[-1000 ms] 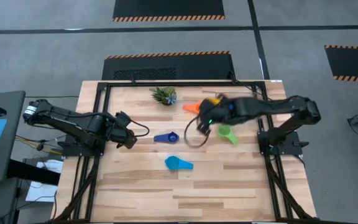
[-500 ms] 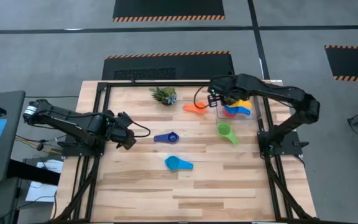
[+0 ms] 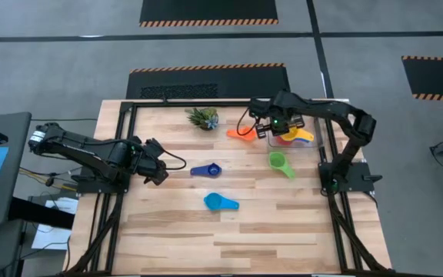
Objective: Nest measuring cups in basket
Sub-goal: Stack the yellow measuring cup on top of the blue measuring cup in the transparent bin, then stack the green measuring cup on top of the yellow measuring cup in the transparent bin
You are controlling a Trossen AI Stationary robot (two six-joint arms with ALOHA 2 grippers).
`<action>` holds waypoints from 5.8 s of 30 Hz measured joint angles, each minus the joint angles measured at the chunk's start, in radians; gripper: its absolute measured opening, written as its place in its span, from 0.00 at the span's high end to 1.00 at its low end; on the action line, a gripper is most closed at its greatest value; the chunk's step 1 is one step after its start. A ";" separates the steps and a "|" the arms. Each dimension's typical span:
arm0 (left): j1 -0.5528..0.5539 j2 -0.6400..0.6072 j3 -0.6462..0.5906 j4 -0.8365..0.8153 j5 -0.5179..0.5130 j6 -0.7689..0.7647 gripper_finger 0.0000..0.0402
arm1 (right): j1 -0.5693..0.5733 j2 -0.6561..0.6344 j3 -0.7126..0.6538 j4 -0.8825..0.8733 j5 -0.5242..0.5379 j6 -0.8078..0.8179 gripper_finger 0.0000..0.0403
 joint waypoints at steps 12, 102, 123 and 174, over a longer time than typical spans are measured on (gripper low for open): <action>0.000 0.000 0.000 0.000 -0.014 0.000 1.00 | -0.030 -0.002 -0.007 0.008 0.049 -0.022 0.97; 0.000 0.000 0.000 0.128 -0.023 -0.018 1.00 | 0.710 -0.164 -0.088 0.180 0.102 0.204 0.69; 0.000 0.000 0.000 0.148 -0.025 -0.027 1.00 | 0.699 0.012 -0.088 0.257 0.036 0.011 0.67; 0.000 0.000 0.000 0.166 -0.054 -0.020 1.00 | 0.724 -0.122 -0.088 0.635 -0.005 -0.021 0.73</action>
